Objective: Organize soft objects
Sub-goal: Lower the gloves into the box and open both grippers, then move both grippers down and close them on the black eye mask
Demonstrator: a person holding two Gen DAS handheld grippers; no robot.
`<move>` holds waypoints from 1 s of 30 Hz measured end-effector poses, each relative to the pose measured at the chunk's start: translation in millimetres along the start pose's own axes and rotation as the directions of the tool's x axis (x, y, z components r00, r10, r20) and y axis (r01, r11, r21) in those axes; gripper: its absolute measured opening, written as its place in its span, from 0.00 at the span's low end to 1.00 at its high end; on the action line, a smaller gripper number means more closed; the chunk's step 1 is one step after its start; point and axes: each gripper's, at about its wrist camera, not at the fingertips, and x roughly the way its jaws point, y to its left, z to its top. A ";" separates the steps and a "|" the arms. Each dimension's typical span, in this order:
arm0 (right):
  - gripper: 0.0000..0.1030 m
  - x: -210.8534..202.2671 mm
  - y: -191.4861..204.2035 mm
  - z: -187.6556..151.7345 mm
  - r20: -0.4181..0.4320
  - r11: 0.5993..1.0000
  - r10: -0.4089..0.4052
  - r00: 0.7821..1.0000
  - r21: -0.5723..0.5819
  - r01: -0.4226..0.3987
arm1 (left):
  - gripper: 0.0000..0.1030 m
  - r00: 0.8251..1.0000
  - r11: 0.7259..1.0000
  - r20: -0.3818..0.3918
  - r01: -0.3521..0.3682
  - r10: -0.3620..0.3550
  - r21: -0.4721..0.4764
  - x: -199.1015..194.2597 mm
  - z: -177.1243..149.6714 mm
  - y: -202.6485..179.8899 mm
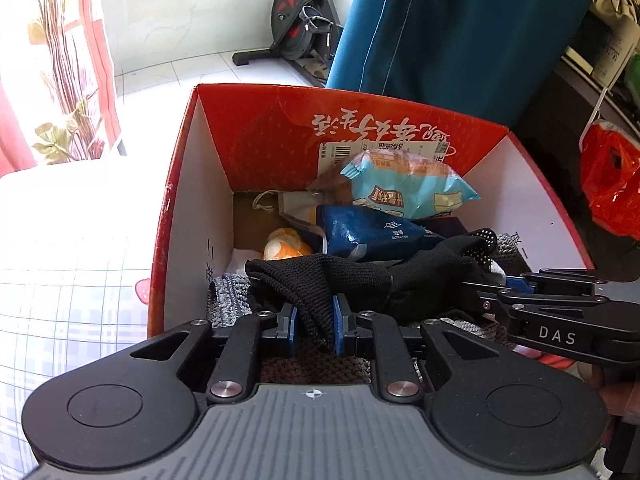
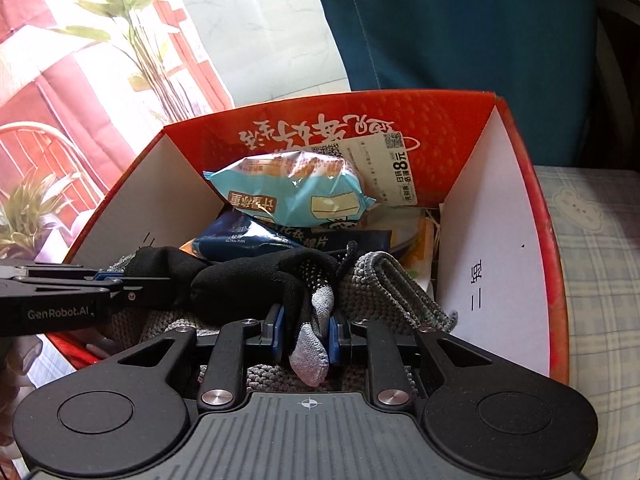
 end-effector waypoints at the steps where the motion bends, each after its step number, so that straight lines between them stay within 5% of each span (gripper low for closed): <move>1: 0.17 -0.2 0.0 -0.2 0.001 1.000 -0.002 1.000 0.000 0.002 | 0.18 1.000 1.000 0.001 -0.003 0.003 -0.005 -0.5 0.1 -0.1; 5: 0.18 -3.4 5.4 1.1 -0.009 0.999 -0.035 0.999 -0.026 0.035 | 0.22 1.000 1.000 0.029 -0.010 0.009 0.029 -7.9 -3.0 -4.4; 9: 0.25 -13.7 15.0 0.1 0.010 0.995 -0.071 0.997 -0.069 0.071 | 0.49 0.998 0.999 0.068 0.004 -0.008 0.053 -22.8 -7.8 -6.9; 13: 0.49 -29.5 16.0 -0.9 0.041 0.996 -0.068 0.997 -0.061 0.070 | 0.73 0.991 0.997 0.130 0.003 -0.013 0.079 -45.6 -13.0 -10.7; 26: 0.96 -83.7 15.9 -21.9 0.152 0.993 -0.094 0.984 -0.060 0.105 | 0.84 0.971 0.991 0.240 -0.035 0.004 0.126 -103.1 -44.8 -14.2; 30: 0.99 -97.7 17.4 -31.7 0.187 0.991 -0.099 0.977 -0.069 0.113 | 0.93 0.968 0.992 0.252 -0.041 0.010 0.121 -113.0 -61.7 -12.4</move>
